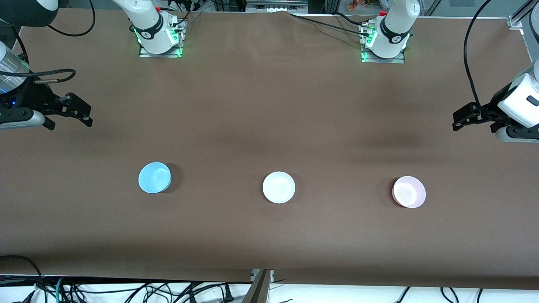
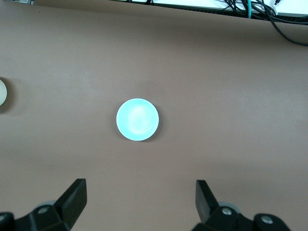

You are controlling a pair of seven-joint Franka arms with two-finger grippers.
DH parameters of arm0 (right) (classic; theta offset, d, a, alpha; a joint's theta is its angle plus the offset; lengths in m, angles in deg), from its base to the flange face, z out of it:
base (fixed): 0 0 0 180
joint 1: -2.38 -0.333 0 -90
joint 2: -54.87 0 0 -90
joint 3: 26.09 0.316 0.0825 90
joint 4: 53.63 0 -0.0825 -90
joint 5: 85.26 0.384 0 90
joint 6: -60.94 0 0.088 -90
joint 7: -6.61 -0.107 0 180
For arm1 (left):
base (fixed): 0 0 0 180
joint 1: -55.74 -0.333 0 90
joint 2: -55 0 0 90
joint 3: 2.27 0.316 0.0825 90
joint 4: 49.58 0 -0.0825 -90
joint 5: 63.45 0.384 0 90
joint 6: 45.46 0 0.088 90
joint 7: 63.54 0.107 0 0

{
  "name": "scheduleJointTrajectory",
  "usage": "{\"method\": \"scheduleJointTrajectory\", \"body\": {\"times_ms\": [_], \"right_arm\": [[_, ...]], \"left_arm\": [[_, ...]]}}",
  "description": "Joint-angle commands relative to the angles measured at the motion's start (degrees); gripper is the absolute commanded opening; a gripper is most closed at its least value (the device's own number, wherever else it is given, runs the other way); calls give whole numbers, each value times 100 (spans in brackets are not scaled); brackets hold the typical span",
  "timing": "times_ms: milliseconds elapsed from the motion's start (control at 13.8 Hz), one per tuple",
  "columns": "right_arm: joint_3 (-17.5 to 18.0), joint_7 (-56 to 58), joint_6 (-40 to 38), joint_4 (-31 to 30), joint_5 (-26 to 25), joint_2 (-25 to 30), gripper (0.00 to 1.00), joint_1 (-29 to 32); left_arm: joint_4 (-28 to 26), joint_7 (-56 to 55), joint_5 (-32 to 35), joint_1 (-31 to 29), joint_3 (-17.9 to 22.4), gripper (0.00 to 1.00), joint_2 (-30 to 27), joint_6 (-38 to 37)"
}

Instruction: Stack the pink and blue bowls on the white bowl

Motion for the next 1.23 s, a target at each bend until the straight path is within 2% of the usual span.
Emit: {"method": "scheduleJointTrajectory", "body": {"times_ms": [0,217,506,1156], "right_arm": [[20,-47,38,-7,86,16,100,47],[20,-47,38,-7,86,16,100,47],[20,-47,38,-7,86,16,100,47],[20,-47,56,-7,95,16,100,47]], "left_arm": [[199,35,124,28,-20,100,90,-109],[191,34,150,19,-11,100,142,-109],[191,34,106,-69,-2,100,502,-31],[77,34,115,-394,24,100,1898,1655]]}}
